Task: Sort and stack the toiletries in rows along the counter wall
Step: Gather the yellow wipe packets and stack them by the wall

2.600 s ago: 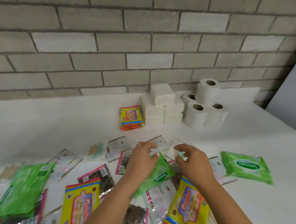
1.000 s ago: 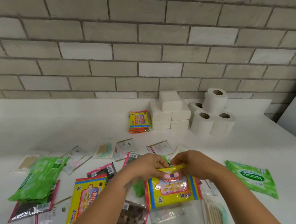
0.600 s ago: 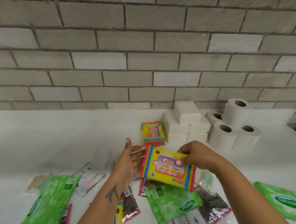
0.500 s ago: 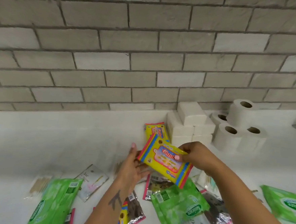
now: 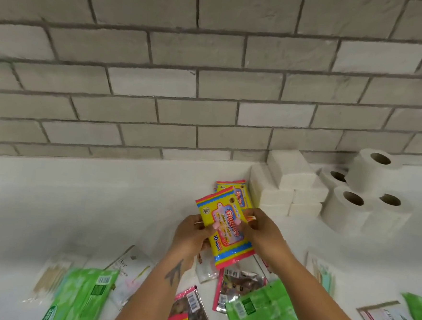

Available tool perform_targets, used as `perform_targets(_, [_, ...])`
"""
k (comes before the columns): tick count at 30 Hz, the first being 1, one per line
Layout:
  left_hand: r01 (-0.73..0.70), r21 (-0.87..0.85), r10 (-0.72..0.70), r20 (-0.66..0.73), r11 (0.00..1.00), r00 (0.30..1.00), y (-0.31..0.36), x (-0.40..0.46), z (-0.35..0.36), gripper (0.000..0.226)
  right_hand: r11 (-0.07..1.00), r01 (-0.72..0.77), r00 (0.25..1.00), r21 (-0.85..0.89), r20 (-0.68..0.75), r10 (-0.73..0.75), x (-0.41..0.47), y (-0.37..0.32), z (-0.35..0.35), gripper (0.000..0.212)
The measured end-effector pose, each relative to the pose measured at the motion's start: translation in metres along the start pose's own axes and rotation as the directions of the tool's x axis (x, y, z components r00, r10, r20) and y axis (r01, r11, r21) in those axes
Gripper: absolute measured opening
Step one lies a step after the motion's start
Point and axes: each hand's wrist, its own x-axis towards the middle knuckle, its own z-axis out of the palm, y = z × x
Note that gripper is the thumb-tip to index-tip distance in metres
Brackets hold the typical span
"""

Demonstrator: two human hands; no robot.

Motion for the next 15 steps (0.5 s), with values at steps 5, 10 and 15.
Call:
perform_targets(5, [0.035, 0.085, -0.038, 0.029, 0.996, 0.999, 0.018, 0.036, 0.009, 0.020, 0.960, 0.063, 0.976, -0.274, -0.182, -0.116, 0.029, -0.008, 0.002, 0.039])
perform_targets(10, [0.048, 0.203, -0.045, -0.023, 0.978, 0.999, 0.026, 0.082, 0.018, 0.012, 0.828, 0.128, 0.968, -0.545, -0.114, -0.224, 0.046, -0.007, 0.005, 0.039])
perform_targets(15, [0.055, 0.350, -0.040, -0.050, 0.935, 0.998, 0.031, 0.121, 0.026, 0.018, 0.749, 0.201, 0.972, -0.631, 0.032, -0.234, 0.058, 0.002, 0.011, 0.057])
